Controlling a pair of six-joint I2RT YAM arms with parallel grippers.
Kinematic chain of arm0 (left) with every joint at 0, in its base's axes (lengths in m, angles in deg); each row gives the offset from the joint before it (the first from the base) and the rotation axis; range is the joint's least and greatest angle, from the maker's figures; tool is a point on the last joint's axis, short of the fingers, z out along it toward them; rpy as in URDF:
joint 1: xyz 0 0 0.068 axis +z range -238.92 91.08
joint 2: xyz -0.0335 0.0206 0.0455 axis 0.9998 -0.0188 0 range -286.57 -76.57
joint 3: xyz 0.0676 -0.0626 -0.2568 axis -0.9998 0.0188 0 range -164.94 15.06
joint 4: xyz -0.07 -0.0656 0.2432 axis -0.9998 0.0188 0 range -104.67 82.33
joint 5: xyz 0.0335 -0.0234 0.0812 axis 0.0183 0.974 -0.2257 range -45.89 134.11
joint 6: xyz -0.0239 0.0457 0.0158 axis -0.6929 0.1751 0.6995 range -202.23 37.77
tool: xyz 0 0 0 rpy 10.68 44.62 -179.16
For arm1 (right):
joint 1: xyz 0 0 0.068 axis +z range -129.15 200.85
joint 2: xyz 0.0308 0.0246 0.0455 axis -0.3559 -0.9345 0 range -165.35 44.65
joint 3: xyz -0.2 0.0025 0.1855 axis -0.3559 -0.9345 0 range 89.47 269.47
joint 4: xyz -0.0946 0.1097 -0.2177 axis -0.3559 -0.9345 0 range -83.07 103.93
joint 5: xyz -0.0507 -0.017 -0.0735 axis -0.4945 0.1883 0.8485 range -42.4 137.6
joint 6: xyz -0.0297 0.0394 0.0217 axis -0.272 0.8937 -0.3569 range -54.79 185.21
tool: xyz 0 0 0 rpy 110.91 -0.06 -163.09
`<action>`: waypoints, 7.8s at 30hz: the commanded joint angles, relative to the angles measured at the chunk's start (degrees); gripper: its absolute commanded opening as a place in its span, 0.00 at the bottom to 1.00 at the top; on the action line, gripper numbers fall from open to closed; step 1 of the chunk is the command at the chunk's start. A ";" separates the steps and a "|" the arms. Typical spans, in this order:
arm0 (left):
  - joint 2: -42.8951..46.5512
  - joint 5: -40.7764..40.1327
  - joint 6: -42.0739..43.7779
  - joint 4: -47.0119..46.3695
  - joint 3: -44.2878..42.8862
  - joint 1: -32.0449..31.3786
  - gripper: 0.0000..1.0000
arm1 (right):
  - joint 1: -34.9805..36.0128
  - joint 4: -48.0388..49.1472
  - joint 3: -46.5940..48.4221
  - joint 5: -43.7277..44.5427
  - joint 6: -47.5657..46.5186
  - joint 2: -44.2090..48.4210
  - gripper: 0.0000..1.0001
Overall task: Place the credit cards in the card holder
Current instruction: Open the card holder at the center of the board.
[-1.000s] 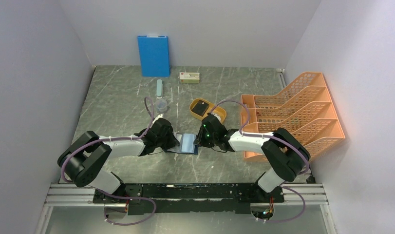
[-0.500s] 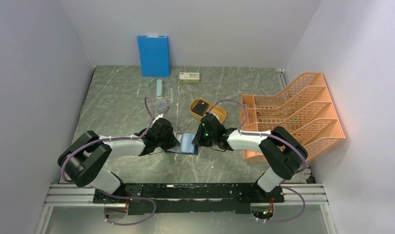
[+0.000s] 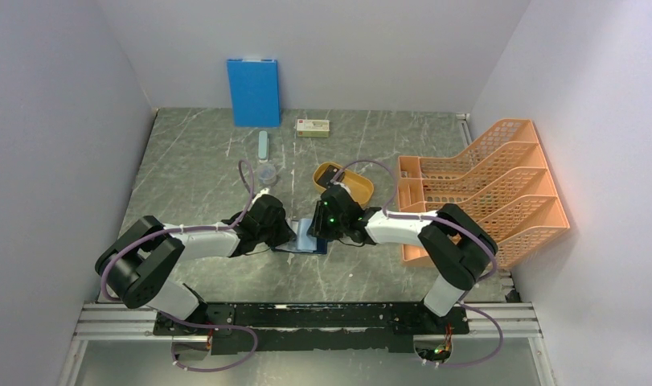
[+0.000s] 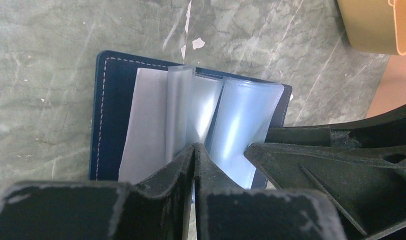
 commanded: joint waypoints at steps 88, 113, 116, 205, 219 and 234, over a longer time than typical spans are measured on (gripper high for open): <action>-1.16 -2.57 6.72 11.15 0.33 -0.25 0.05 | -0.58 3.29 -6.54 4.28 0.30 12.97 0.35; -2.00 -0.97 6.62 8.59 1.91 -0.15 0.05 | -3.48 2.29 4.67 -3.13 -0.66 -2.78 0.11; -2.02 -0.92 6.58 8.46 1.99 -0.14 0.05 | -3.53 1.86 5.24 -3.07 -0.81 -3.95 0.10; 26.51 -6.69 6.30 28.36 -0.68 0.10 0.39 | 7.95 -7.47 16.00 0.41 -10.00 -6.05 0.32; 31.83 -7.35 4.92 29.07 0.64 0.44 0.26 | 10.35 -3.74 18.04 -5.15 -5.35 -13.61 0.22; 19.78 -0.86 2.26 14.90 3.32 1.22 0.13 | 10.74 -3.25 14.82 -4.04 -2.28 -13.94 0.19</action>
